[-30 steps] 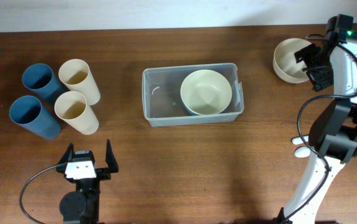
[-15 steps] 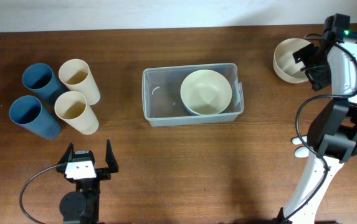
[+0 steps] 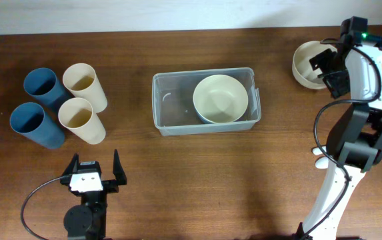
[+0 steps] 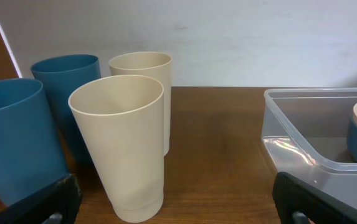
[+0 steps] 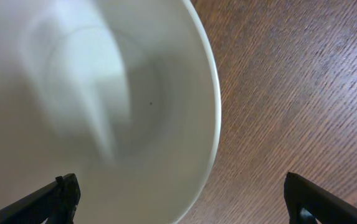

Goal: Pack container
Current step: 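Close the right gripper on the back cream bowl rim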

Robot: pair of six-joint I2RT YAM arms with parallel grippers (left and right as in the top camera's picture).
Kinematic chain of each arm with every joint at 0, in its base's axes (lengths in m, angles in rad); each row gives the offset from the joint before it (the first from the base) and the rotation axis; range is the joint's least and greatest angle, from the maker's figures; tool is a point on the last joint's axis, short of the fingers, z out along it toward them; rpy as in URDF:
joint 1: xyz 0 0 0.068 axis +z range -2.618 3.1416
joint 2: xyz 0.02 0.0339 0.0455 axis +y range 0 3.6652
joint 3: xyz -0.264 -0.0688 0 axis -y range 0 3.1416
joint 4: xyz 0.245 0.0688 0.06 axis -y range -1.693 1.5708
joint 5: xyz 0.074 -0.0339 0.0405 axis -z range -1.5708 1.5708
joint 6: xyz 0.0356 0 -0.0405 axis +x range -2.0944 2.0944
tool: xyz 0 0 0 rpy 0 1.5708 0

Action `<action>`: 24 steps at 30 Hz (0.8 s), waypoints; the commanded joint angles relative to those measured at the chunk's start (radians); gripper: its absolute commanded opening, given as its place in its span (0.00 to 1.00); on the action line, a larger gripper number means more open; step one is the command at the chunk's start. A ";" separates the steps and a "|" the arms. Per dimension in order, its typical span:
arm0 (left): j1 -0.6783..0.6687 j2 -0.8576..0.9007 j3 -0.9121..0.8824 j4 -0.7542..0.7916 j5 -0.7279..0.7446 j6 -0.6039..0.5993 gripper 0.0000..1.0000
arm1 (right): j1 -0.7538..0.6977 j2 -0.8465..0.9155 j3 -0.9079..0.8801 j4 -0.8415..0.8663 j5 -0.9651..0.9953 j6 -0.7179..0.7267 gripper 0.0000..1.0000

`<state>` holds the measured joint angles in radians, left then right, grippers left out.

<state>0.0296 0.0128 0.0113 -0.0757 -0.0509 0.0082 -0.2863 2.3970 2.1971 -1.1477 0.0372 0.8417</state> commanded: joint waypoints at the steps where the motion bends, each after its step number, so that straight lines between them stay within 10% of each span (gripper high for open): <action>1: 0.004 -0.008 -0.002 -0.005 0.010 0.015 1.00 | 0.005 0.024 -0.002 0.003 0.016 0.005 0.99; 24: 0.004 -0.008 -0.002 -0.005 0.010 0.015 0.99 | 0.005 0.034 -0.039 0.050 -0.022 0.063 0.99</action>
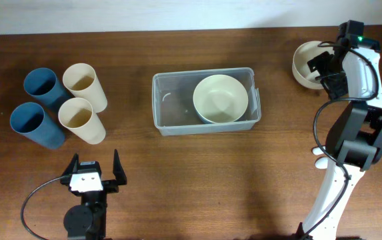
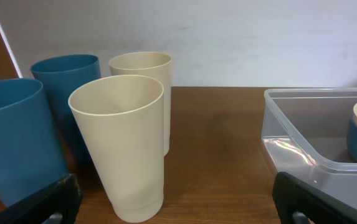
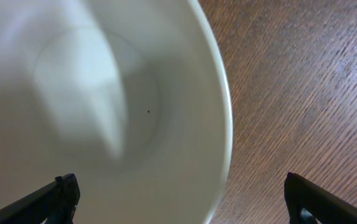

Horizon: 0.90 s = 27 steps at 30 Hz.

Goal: Pack container
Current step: 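Close the right gripper on the back cream bowl rim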

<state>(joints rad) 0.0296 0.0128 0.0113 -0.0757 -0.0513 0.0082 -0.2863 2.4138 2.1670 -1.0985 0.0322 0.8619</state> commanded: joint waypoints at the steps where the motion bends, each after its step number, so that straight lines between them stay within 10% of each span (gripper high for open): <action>1: 0.004 -0.008 -0.002 -0.005 0.011 0.015 0.99 | 0.005 0.017 -0.009 0.005 -0.027 0.043 0.99; 27: 0.004 -0.008 -0.002 -0.005 0.011 0.015 1.00 | 0.005 0.017 -0.009 -0.070 -0.047 0.067 0.99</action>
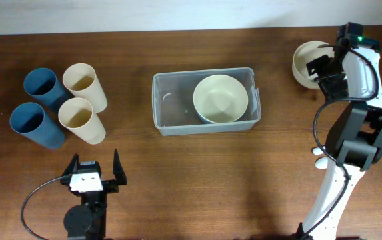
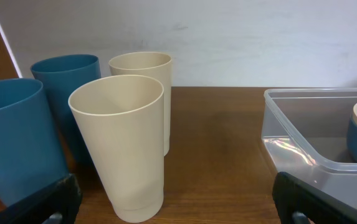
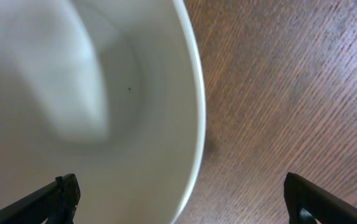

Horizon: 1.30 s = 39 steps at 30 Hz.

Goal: Pack container
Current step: 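Close the right gripper on the back cream bowl rim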

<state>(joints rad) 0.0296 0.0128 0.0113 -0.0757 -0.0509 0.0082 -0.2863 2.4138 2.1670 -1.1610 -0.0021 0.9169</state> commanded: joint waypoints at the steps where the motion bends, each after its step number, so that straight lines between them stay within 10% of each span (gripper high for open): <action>1: 0.004 -0.008 -0.002 -0.005 0.010 0.015 1.00 | 0.005 0.017 -0.009 -0.010 -0.016 0.012 0.99; 39: 0.004 -0.008 -0.002 -0.005 0.010 0.015 1.00 | -0.016 0.016 -0.009 -0.010 -0.043 -0.018 0.90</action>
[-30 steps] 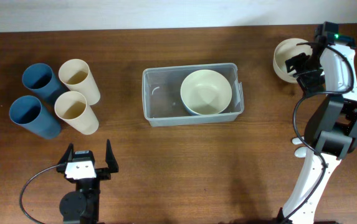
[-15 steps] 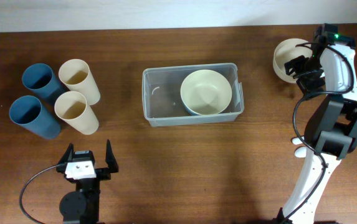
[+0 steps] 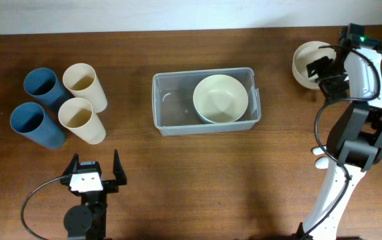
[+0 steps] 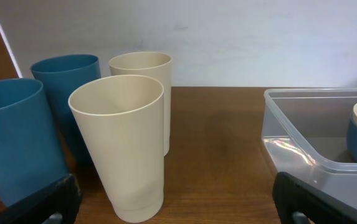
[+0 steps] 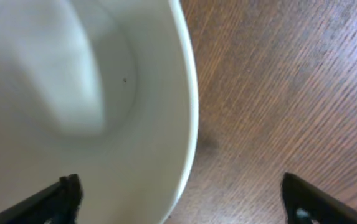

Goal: Pack container
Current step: 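Close the right gripper on the back cream bowl rim, then lift the cream bowl with the right gripper and carry it left over the container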

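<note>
A clear plastic container [image 3: 171,110] sits mid-table with one cream bowl [image 3: 221,99] in its right half. A second cream bowl [image 3: 305,62] stands at the far right; my right gripper [image 3: 325,69] hangs open over its right rim. In the right wrist view that bowl [image 5: 72,112] fills the left, its rim running between the spread fingertips [image 5: 66,193]. Two cream cups [image 3: 83,120] and two blue cups [image 3: 36,124] stand at the left. My left gripper [image 3: 95,175] rests open near the front edge, facing the nearer cream cup [image 4: 121,143].
The table's far edge meets a white wall just behind the right bowl and the cups. The right arm's base [image 3: 351,143] stands at the right side. The container's corner [image 4: 303,149] shows at the right of the left wrist view.
The right gripper has shifted slightly, so the bowl's rim sits a little further left in the right wrist view. Nothing else moved.
The right gripper stayed open over the far-right bowl at every moment, with small shifts that moved the rim right, then left in its view. The left arm, cups, container and packed bowl kept their places.
</note>
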Robot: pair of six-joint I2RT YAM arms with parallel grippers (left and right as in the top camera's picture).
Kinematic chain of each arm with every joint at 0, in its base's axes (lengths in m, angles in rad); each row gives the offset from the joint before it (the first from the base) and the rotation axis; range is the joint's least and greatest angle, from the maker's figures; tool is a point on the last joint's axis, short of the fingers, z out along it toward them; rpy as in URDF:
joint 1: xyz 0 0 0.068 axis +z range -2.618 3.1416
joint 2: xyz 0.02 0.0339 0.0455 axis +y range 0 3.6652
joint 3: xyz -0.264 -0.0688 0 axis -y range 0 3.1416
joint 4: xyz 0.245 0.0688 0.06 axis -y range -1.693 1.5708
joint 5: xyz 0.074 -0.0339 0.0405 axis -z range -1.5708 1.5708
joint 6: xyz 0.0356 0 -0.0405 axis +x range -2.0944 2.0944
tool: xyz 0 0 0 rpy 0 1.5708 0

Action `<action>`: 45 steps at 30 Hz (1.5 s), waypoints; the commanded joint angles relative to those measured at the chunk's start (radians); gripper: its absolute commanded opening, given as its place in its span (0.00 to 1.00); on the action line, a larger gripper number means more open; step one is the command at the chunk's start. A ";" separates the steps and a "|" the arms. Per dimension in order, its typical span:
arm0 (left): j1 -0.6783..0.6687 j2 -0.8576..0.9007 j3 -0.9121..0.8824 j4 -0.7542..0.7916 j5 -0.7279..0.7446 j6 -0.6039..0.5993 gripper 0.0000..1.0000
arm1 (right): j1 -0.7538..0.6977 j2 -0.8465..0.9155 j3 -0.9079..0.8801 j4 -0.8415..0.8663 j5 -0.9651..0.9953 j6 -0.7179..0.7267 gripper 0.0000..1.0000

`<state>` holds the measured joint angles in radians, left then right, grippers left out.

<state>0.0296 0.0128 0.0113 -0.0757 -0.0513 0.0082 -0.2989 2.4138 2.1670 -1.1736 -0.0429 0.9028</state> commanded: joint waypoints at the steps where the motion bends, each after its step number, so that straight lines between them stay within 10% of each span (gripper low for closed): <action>1: 0.004 -0.008 -0.002 -0.005 0.011 0.015 0.99 | -0.003 0.016 -0.009 0.003 -0.002 -0.004 0.90; 9: 0.004 -0.008 -0.002 -0.005 0.011 0.015 1.00 | -0.003 0.016 -0.009 0.019 0.026 -0.004 0.88; 25: 0.004 -0.008 -0.002 -0.005 0.011 0.015 1.00 | -0.004 0.017 -0.009 0.057 0.029 -0.004 0.31; 45: 0.004 -0.008 -0.002 -0.005 0.011 0.015 1.00 | -0.005 0.035 -0.027 0.101 0.059 -0.014 0.30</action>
<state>0.0296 0.0128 0.0113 -0.0757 -0.0513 0.0082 -0.2996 2.4248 2.1521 -1.0813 -0.0048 0.8936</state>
